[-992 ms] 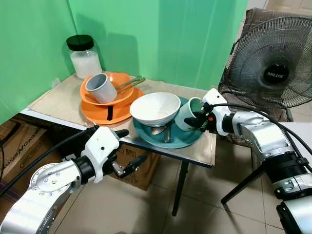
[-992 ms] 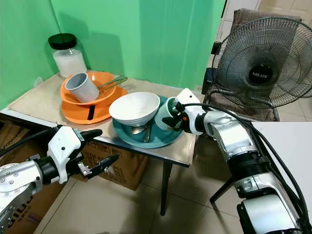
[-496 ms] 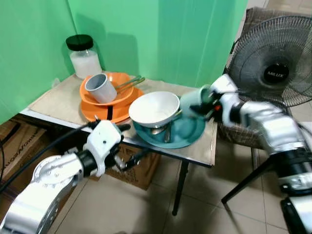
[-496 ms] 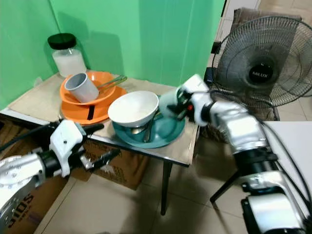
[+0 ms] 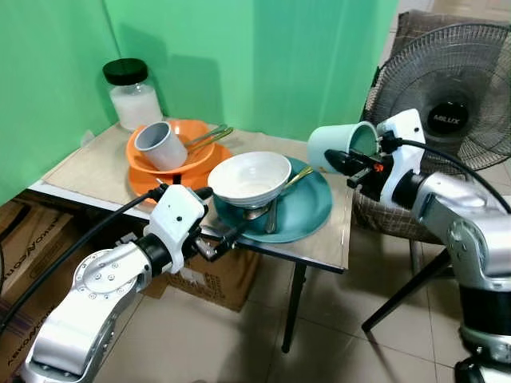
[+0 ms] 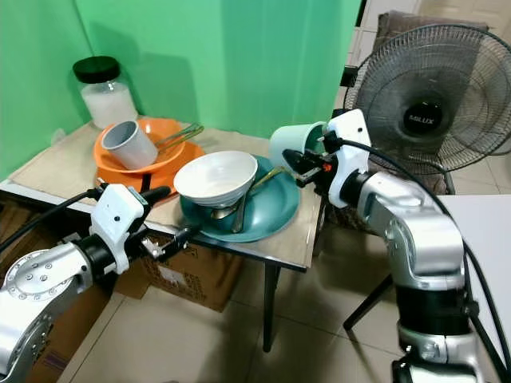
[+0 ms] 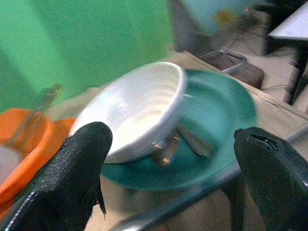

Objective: Setting the table

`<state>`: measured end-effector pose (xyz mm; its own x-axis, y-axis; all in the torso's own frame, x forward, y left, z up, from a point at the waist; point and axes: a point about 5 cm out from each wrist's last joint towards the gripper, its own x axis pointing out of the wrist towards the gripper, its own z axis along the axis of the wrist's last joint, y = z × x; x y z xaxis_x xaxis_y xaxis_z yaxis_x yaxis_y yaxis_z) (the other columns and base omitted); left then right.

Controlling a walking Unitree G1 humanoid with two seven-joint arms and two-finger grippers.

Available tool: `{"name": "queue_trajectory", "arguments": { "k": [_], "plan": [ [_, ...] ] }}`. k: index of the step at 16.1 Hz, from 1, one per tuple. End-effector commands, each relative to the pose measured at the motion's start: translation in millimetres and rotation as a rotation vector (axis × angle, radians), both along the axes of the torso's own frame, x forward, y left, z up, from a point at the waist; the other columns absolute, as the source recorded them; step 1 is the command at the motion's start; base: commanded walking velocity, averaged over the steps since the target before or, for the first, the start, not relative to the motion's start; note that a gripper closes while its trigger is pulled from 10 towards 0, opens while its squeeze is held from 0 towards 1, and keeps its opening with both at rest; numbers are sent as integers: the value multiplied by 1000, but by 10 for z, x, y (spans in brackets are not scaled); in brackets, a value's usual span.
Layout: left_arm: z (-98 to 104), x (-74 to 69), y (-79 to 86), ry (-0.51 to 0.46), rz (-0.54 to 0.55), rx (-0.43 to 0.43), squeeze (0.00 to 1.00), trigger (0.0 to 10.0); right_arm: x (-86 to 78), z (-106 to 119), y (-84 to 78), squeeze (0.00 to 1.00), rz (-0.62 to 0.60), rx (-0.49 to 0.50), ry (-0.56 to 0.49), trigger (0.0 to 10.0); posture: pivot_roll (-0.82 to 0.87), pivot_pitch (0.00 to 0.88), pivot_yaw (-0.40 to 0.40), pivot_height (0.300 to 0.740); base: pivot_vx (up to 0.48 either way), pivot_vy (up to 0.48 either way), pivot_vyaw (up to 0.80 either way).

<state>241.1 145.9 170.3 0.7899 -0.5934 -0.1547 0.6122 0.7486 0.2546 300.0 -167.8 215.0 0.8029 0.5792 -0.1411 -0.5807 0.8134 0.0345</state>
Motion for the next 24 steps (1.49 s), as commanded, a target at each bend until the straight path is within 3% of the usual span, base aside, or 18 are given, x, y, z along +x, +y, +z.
{"name": "queue_trajectory", "arguments": {
  "k": [1,2,3,5,7,9,13,15,18,20,24],
  "plan": [
    [44,19,17,-39,57,2,0,10000,-92,67,16,0,-12,27,-15,10000,-70,0,35,740,0,0,0],
    [65,10,29,-68,128,-9,0,10000,-178,99,11,0,-66,33,-65,10000,-72,0,34,740,0,0,0],
    [86,-9,38,-97,213,-37,0,10000,-213,72,-45,0,-215,48,-108,10000,-75,0,34,740,0,0,0],
    [61,46,64,-69,347,-85,0,10000,-314,-31,9,0,-247,-78,-174,10000,-72,0,32,740,0,0,0],
    [57,84,53,-66,382,-95,0,10000,-356,-42,63,0,-285,-29,-195,10000,-71,0,29,740,0,0,0],
    [81,105,10,-71,431,-167,0,10000,-385,-84,182,0,-298,-58,-189,10000,-74,0,26,740,0,0,-788],
    [38,113,-27,-92,519,-155,0,10000,-386,-72,214,0,-364,-61,-211,10000,-102,0,15,740,0,0,-791],
    [27,100,-24,-104,563,-189,0,10000,-400,-47,226,0,-403,-41,-220,10000,-113,0,17,740,0,0,-800],
    [21,73,-59,-78,523,-188,0,10000,-415,-99,217,0,-434,-11,-181,10000,-114,0,21,740,0,0,-775],
    [22,64,-58,-99,496,-143,0,10000,-427,-107,221,0,-430,-11,-177,10000,-115,0,22,740,0,0,-775],
    [40,43,-22,-101,502,-165,0,10000,-428,-141,265,0,-419,-62,-179,10000,-105,0,23,740,0,0,-775]
  ]
}}
